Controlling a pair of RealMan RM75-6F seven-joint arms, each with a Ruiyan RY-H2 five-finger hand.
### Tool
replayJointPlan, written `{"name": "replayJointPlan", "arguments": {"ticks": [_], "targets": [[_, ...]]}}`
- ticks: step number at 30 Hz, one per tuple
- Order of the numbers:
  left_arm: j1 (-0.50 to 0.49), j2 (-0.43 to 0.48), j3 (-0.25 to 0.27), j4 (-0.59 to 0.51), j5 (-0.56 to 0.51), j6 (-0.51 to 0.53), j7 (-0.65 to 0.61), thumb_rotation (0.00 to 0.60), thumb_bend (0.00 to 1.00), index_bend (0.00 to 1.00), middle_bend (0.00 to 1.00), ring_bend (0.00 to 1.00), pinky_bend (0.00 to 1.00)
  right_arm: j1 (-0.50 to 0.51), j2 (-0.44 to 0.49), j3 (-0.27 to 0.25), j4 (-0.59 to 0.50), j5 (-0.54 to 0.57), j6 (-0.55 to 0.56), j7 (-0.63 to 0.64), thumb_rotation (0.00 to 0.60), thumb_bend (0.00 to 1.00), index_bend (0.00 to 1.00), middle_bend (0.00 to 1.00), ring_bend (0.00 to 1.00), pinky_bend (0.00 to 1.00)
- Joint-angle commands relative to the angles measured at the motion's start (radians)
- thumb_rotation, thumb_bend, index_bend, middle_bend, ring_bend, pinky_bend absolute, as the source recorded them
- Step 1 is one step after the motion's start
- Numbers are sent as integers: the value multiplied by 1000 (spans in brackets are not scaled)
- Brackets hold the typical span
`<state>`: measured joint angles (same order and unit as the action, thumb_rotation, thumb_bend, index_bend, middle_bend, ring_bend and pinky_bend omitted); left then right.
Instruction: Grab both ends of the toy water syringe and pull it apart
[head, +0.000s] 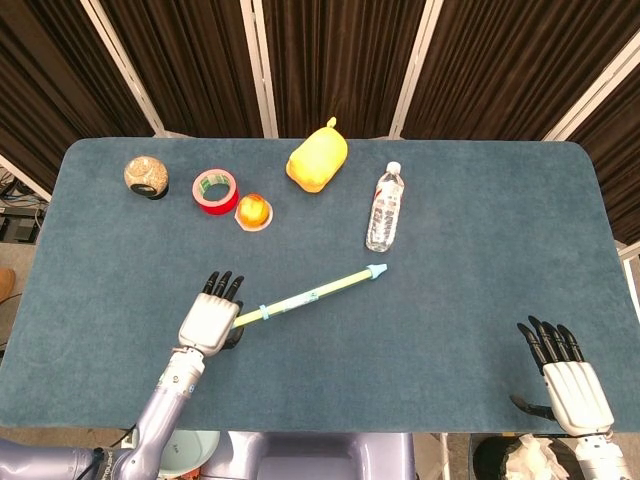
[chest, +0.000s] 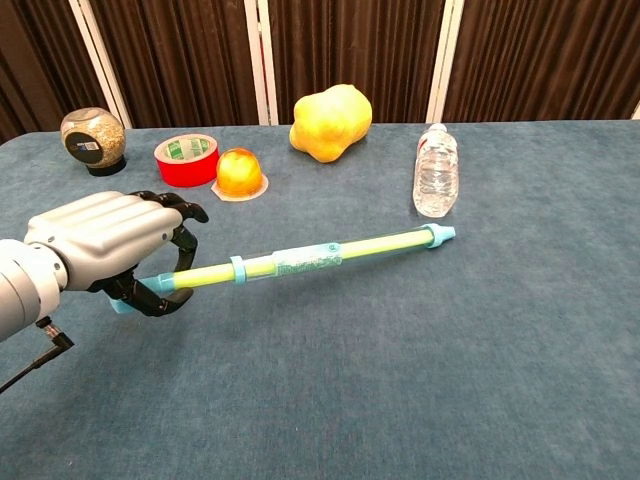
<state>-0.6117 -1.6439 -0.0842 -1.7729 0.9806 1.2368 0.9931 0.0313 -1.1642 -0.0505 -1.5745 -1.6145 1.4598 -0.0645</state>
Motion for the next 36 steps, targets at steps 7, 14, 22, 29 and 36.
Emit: {"name": "replayJointPlan", "arguments": {"ticks": [7, 14, 22, 29, 36], "targets": [[-26, 41, 62, 24, 184, -77, -134, 600, 443, 563, 95, 0, 74, 1, -1, 2, 1, 2, -2, -3, 600, 150, 46, 0, 0, 0], [-50, 61, 86, 42, 338, -111, -244, 600, 445, 564, 99, 0, 74, 2, -1, 3, 2, 8, -5, -3, 600, 149, 52, 0, 0, 0], [-62, 85, 92, 74, 400, -143, -325, 600, 446, 564, 102, 0, 74, 5, 1, 2, -1, 9, -13, -4, 600, 148, 72, 0, 0, 0], [-61, 88, 85, 87, 415, -147, -344, 600, 446, 568, 101, 0, 74, 17, -1, -2, -36, -18, -20, -33, 600, 181, 201, 7, 3, 0], [-64, 83, 77, 94, 437, -146, -363, 600, 446, 570, 101, 0, 74, 37, -31, 8, -74, -11, -51, -100, 600, 228, 366, 77, 36, 0]]}}
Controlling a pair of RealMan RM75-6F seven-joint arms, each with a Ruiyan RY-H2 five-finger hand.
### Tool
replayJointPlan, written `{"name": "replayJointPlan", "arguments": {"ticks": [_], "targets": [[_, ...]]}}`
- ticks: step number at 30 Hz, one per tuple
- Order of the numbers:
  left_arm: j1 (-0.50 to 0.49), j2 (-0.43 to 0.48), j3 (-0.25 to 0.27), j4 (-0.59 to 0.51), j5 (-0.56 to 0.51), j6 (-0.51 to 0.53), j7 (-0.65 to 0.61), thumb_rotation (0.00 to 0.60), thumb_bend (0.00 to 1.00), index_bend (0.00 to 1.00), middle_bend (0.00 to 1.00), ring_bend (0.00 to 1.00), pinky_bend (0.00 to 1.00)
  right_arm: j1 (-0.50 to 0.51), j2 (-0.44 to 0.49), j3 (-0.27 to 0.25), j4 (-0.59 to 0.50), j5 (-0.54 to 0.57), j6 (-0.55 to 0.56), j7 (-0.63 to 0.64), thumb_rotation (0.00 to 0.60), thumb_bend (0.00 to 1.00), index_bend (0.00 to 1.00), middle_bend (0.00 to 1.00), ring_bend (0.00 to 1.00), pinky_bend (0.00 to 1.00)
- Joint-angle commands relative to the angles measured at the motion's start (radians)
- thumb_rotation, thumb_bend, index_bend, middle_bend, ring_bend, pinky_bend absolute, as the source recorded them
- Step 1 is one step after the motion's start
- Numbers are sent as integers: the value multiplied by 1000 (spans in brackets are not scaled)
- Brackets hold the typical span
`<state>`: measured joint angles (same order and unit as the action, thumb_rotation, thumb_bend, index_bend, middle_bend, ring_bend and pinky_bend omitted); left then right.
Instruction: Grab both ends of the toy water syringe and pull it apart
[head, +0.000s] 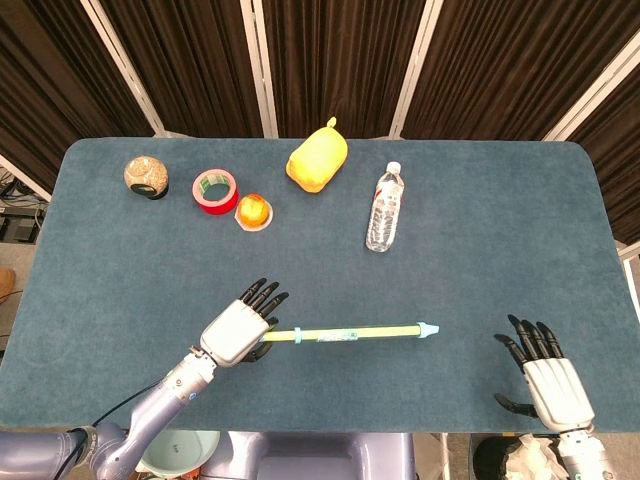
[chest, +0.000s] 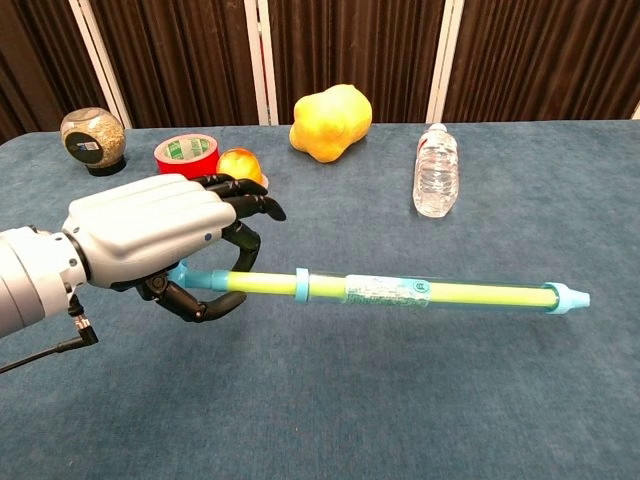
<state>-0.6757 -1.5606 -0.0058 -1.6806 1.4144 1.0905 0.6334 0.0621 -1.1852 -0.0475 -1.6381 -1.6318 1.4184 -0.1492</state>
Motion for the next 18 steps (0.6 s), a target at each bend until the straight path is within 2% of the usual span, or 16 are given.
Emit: {"name": "replayJointPlan", "arguments": {"ticks": [1, 8, 18], "targets": [[-1, -1, -2, 2, 5, 0, -6, 600, 446, 570, 101, 0, 74, 8, -14, 7, -15, 10, -13, -23, 600, 232, 373, 80, 37, 0], [-2, 7, -6, 4, 19, 0, -16, 600, 446, 570, 100, 0, 74, 29, -68, 31, -34, 49, -49, -95, 600, 253, 386, 82, 38, 0], [-1, 8, -8, 9, 24, -8, -28, 600, 446, 570, 99, 0, 74, 75, -192, 94, -54, 163, -110, -262, 600, 275, 366, 77, 38, 0]]}}
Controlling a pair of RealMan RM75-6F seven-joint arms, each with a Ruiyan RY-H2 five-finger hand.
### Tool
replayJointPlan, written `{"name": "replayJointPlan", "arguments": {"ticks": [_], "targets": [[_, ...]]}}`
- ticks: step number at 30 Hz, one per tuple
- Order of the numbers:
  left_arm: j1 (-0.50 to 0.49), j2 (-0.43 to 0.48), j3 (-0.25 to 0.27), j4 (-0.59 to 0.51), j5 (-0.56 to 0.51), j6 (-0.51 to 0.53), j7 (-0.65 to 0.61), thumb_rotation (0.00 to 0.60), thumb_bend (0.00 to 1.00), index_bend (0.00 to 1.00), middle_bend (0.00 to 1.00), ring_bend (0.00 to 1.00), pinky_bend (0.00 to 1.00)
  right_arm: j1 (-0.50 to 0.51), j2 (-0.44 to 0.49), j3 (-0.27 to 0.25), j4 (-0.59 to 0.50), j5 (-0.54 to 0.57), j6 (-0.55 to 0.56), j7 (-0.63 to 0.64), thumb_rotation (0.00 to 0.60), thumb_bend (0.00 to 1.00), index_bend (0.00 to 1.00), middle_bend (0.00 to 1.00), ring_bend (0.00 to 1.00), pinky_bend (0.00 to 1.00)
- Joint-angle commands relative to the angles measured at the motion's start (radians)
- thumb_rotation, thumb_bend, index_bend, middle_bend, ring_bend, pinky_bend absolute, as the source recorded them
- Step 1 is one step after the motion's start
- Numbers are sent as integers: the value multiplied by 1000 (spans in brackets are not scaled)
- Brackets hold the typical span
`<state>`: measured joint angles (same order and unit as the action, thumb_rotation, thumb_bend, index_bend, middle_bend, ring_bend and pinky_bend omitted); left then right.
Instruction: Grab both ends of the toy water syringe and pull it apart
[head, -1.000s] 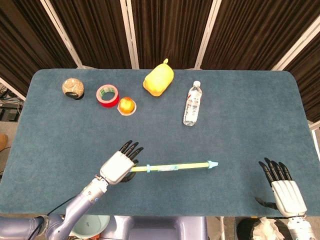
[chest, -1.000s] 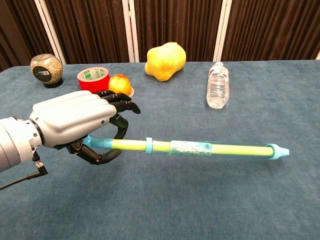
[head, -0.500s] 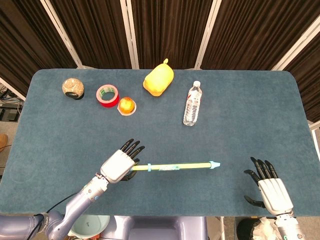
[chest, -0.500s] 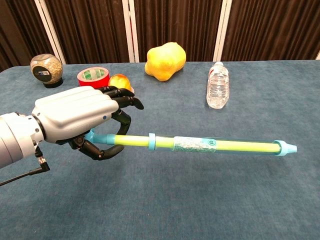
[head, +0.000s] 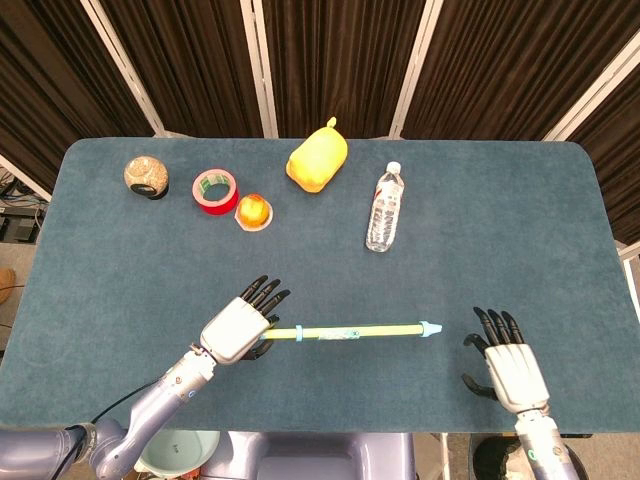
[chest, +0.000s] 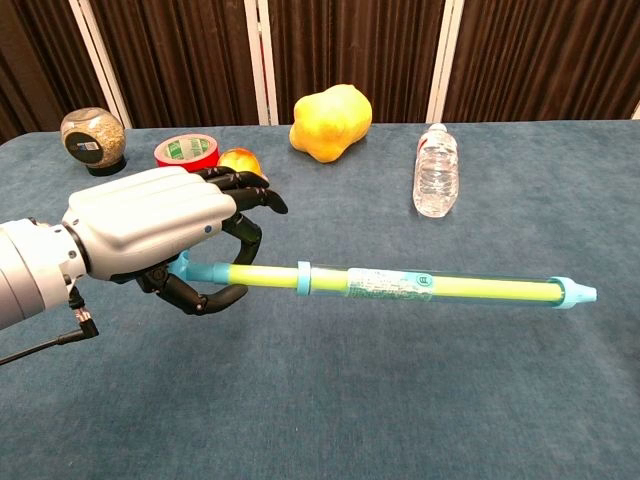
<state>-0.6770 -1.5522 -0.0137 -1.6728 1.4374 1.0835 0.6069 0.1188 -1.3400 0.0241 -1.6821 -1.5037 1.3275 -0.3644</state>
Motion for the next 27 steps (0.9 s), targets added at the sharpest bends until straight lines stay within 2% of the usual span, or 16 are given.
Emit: {"name": "replayJointPlan", "arguments": {"ticks": [1, 9, 20, 27], "targets": [[0, 0, 0, 2, 3, -1, -2, 600, 446, 570, 99, 0, 74, 22, -47, 29, -12, 45, -23, -63, 600, 275, 358, 76, 38, 0], [-3, 1, -6, 8, 10, -9, -9, 600, 446, 570, 98, 0, 74, 71, -156, 83, -23, 145, -44, -207, 600, 275, 333, 71, 36, 0], [-5, -1, -7, 12, 29, -12, -24, 600, 446, 570, 99, 0, 74, 100, -230, 93, -11, 205, -38, -276, 600, 295, 340, 71, 37, 0], [-7, 1, -12, 20, 47, -8, -43, 600, 446, 570, 98, 0, 74, 111, -259, 86, -6, 214, -29, -286, 600, 343, 403, 74, 40, 0]]}}
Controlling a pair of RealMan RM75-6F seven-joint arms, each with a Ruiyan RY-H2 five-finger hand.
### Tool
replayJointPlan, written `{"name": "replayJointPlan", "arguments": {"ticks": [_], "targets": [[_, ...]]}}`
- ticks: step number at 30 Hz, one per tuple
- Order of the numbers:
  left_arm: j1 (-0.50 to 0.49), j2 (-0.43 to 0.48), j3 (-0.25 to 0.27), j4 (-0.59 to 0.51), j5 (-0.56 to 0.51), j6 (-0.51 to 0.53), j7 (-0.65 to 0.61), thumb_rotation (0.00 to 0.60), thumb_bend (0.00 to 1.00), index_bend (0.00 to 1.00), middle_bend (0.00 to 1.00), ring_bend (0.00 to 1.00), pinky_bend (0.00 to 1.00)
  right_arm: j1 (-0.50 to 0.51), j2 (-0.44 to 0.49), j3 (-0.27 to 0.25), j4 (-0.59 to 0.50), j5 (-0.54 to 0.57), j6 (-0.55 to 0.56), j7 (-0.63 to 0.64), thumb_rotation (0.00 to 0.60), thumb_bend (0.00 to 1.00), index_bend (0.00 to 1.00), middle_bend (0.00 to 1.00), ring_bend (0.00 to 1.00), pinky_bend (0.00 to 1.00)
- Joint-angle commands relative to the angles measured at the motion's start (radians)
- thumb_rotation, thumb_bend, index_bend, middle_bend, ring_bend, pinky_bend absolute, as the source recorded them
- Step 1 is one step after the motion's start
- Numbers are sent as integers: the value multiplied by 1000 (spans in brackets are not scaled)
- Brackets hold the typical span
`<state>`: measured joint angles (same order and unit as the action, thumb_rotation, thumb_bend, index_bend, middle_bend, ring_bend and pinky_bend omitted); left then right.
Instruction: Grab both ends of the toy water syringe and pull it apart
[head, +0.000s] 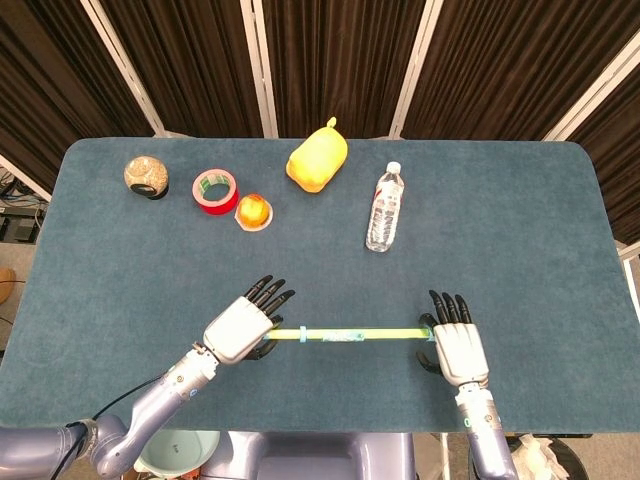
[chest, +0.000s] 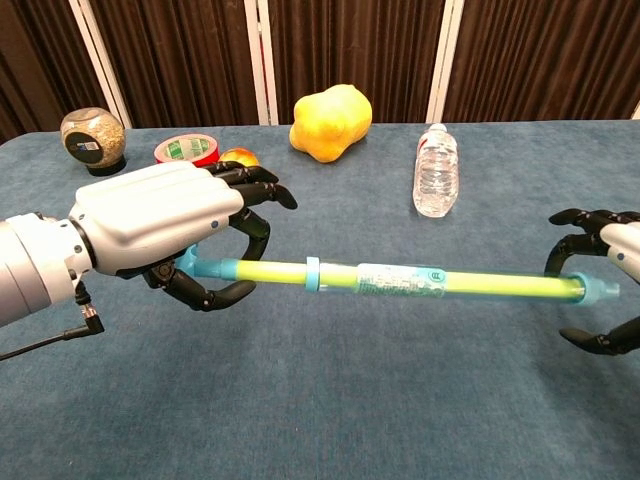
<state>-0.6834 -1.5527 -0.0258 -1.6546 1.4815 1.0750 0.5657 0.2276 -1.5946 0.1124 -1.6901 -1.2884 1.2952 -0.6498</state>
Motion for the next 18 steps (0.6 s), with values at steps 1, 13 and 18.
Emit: {"name": "replayJointPlan", "arguments": {"ticks": [1, 13, 18], "targets": [[0, 2, 0, 3, 5, 0, -3, 600, 446, 570, 98, 0, 74, 4, -7, -4, 3, 0, 5, 0, 600, 354, 410, 74, 41, 0], [4, 0, -2, 5, 5, 1, -4, 600, 446, 574, 99, 0, 74, 14, -8, -8, -8, -1, 17, 3, 600, 483, 506, 92, 51, 0], [9, 0, 1, 6, 4, 3, -5, 600, 446, 576, 99, 0, 74, 20, -4, -4, -16, -5, 24, 1, 600, 548, 579, 116, 58, 0]]}}
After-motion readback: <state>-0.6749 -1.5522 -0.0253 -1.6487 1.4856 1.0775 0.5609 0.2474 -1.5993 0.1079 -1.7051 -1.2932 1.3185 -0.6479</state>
